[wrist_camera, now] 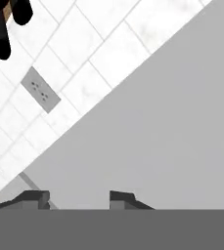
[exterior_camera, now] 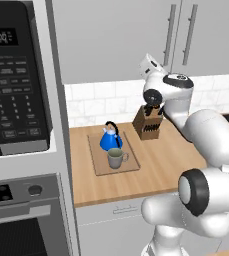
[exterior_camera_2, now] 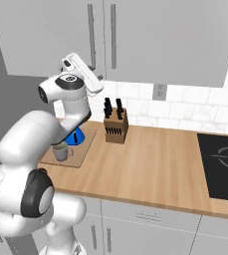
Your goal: Pick the kettle from the counter and place it on the tray. Then pick the mug from the cabinet and place it on the tray. Then close the cabinet doors.
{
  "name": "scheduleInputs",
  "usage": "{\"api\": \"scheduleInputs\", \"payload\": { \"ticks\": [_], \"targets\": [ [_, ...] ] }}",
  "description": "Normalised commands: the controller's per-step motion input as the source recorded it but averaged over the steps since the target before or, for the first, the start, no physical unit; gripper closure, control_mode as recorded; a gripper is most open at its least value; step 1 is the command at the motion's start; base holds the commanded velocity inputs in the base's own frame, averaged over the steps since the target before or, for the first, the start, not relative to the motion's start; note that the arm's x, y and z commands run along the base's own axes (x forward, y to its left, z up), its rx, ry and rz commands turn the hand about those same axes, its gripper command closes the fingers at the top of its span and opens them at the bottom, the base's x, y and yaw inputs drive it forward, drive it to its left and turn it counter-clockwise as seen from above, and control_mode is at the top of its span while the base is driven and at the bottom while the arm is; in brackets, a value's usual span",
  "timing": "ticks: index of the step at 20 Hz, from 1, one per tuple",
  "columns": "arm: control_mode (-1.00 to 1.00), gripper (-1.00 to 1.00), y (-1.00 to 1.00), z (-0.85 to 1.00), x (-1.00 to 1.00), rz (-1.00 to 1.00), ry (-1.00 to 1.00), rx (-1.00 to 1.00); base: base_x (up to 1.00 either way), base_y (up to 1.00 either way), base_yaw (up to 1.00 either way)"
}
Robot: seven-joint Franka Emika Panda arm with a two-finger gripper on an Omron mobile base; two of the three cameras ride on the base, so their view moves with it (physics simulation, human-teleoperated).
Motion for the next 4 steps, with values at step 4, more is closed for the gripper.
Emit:
{"api": "scheduleInputs", "payload": {
  "ticks": [4],
  "targets": [
    [-1.00,-1.00,-0.01,-0.05,0.35,0.01,0.00,0.00,0.00,0.00,0.00]
  ]
}}
